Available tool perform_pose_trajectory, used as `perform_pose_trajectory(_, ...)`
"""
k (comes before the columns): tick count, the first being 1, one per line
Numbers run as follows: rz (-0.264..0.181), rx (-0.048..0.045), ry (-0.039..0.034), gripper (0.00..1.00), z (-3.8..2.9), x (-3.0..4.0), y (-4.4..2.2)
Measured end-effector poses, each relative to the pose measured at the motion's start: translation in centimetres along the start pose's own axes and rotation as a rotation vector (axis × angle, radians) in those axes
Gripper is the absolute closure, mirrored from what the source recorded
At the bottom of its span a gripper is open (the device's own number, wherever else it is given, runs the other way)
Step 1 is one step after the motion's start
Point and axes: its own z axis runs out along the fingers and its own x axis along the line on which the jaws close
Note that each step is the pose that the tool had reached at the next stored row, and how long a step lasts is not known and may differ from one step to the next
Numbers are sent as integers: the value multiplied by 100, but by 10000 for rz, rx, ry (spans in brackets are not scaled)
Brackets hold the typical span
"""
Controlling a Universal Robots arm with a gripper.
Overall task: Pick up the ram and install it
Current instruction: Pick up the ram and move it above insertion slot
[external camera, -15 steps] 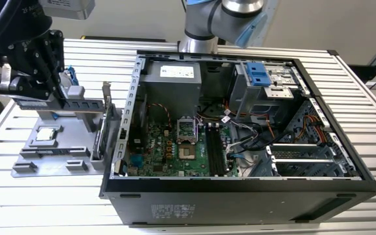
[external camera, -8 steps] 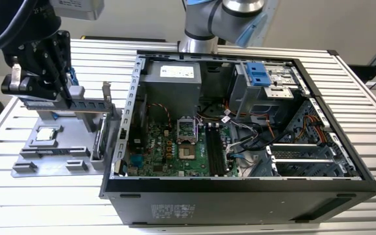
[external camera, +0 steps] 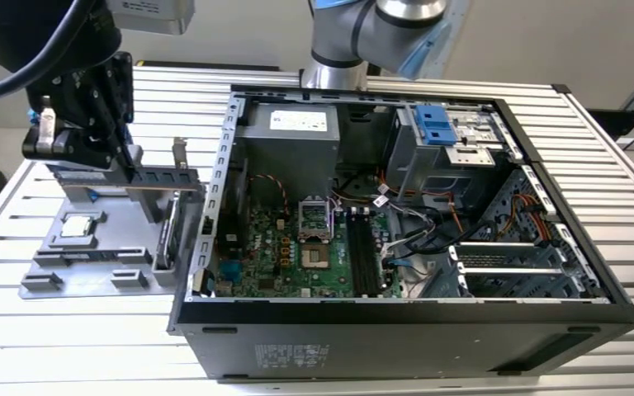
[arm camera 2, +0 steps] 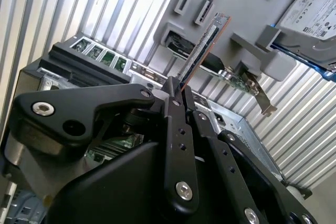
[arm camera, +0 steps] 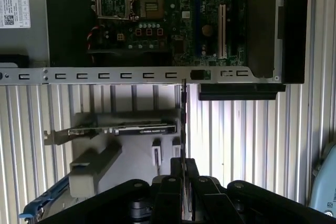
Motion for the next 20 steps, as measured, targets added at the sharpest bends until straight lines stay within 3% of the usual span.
perform_pose_trajectory(20, 0, -1, 0, 100, -6, 14, 344)
